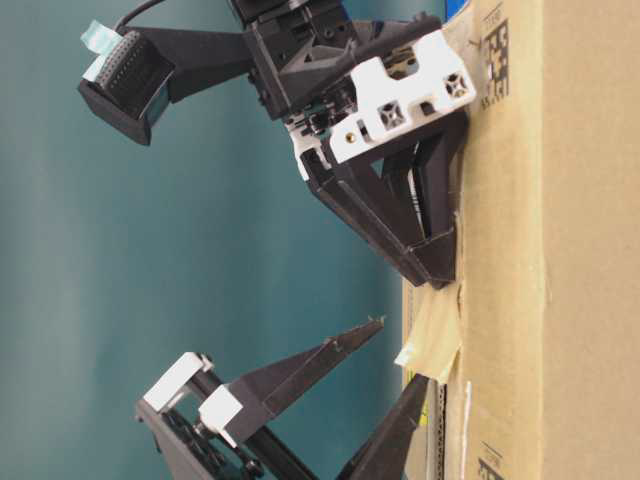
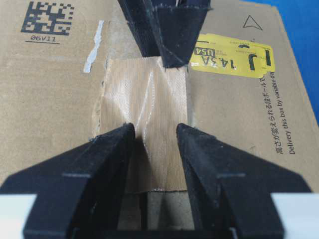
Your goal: Apply tape along the seams of the closed cardboard box to seal it securely.
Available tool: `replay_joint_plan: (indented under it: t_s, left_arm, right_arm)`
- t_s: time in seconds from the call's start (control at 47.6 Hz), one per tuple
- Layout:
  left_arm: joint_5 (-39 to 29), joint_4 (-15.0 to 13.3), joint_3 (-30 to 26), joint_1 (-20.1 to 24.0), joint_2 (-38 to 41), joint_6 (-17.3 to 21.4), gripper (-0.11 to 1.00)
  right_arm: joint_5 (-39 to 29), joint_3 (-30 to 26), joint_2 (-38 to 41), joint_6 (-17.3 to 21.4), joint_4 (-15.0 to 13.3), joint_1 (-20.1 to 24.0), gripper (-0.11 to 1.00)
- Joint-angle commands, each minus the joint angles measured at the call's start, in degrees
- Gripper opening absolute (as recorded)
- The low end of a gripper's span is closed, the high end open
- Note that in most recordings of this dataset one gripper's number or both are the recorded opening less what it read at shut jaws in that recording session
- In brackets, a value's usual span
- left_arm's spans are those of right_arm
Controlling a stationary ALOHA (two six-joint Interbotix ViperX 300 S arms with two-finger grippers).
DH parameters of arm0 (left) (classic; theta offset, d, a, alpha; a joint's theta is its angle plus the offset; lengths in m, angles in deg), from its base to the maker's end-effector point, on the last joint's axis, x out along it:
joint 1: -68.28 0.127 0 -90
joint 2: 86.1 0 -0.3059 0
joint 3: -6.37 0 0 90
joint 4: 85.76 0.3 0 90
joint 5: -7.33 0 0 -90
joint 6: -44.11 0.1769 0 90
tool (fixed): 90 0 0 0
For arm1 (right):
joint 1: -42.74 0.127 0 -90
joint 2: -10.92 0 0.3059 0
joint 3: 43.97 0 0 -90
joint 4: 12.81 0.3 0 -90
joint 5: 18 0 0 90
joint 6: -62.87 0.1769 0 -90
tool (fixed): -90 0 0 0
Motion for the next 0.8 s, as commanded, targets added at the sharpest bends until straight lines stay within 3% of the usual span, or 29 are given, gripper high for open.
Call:
replay_joint_plan:
  t_s: [0.0, 0.294, 0.483, 0.588, 0.651, 0.777]
  left_arm:
    - [-0.53, 0.18, -0.09, 0.00, -1.76, -0.09, 0.48]
    - [0.26, 0.09, 1.93, 0.44, -4.83, -0.79, 0.48]
    - [8.96, -1.32, 4.39, -0.26, -7.29, -4.39, 0.47]
    - [16.88, -1.32, 5.19, -0.62, -8.00, -13.54, 0.45]
    - [21.09, -1.41, 5.19, -0.62, -8.00, -21.97, 0.44]
    - [25.14, -1.05, 5.01, -0.53, -7.56, -38.06, 0.38]
  right_arm:
    - [-0.18, 0.00, -0.97, -0.09, 0.09, 0.35, 0.44]
    - [0.00, -0.09, -0.97, -0.09, 0.18, 0.44, 0.44]
    - [0.79, 0.00, -2.02, -0.09, 0.18, 0.35, 0.44]
    - [0.88, 0.18, -3.87, -0.18, 0.18, 0.26, 0.43]
    - [1.23, 0.18, -5.36, -0.18, 0.18, 0.00, 0.42]
    - [2.29, 0.18, -7.73, -0.62, 0.09, -0.26, 0.25]
